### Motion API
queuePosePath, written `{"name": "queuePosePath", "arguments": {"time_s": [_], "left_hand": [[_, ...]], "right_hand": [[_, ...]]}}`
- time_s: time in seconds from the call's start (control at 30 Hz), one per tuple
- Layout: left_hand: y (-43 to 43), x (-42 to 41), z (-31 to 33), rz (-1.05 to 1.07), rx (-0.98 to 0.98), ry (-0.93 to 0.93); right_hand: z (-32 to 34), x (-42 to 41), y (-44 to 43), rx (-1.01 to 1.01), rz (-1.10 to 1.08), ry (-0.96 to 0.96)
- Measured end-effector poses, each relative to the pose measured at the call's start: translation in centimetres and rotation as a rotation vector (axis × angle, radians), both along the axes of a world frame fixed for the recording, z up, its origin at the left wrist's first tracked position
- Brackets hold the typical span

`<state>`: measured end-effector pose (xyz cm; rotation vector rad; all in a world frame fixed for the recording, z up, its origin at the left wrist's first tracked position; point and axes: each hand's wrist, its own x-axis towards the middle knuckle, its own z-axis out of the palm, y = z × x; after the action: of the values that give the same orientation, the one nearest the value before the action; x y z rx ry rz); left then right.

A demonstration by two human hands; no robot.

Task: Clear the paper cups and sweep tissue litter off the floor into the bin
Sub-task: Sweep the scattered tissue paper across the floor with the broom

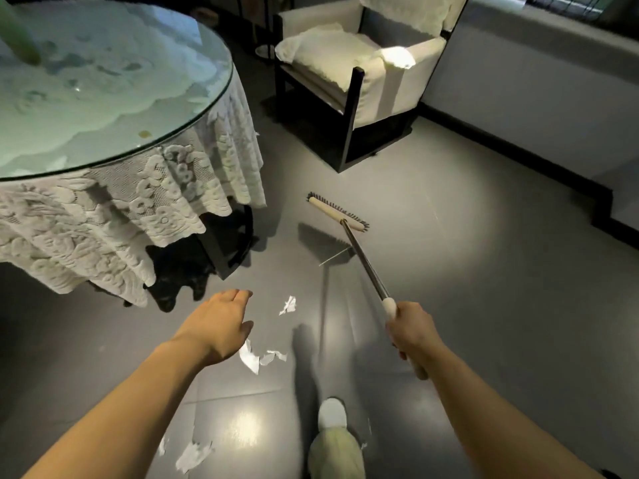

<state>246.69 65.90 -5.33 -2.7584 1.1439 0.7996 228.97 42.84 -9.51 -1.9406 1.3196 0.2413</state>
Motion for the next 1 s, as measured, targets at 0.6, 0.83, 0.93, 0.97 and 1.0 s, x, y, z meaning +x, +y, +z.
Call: {"name": "queuePosePath", "arguments": {"time_s": [0.6, 0.83, 0.93, 0.97, 1.0], "left_hand": [[-16.5, 12.1, -9.1, 0.027, 0.106, 0.025], [-12.9, 11.4, -11.9, 0.054, 0.081, 0.099], [-10.3, 10.2, -12.7, 0.044, 0.093, 0.099], [-9.3, 9.7, -12.8, 0.040, 0.097, 0.099], [-8.2, 9.2, -12.9, 0.034, 0.101, 0.102]], "right_hand": [[-15.7, 15.9, -17.9, 0.390, -0.184, 0.074], [-17.6, 12.6, -15.5, 0.509, -0.222, 0.062], [-17.2, 11.2, -12.6, 0.495, -0.235, 0.074], [-16.8, 10.6, -11.1, 0.494, -0.235, 0.075], [-16.4, 10.0, -9.5, 0.493, -0.235, 0.071]]}}
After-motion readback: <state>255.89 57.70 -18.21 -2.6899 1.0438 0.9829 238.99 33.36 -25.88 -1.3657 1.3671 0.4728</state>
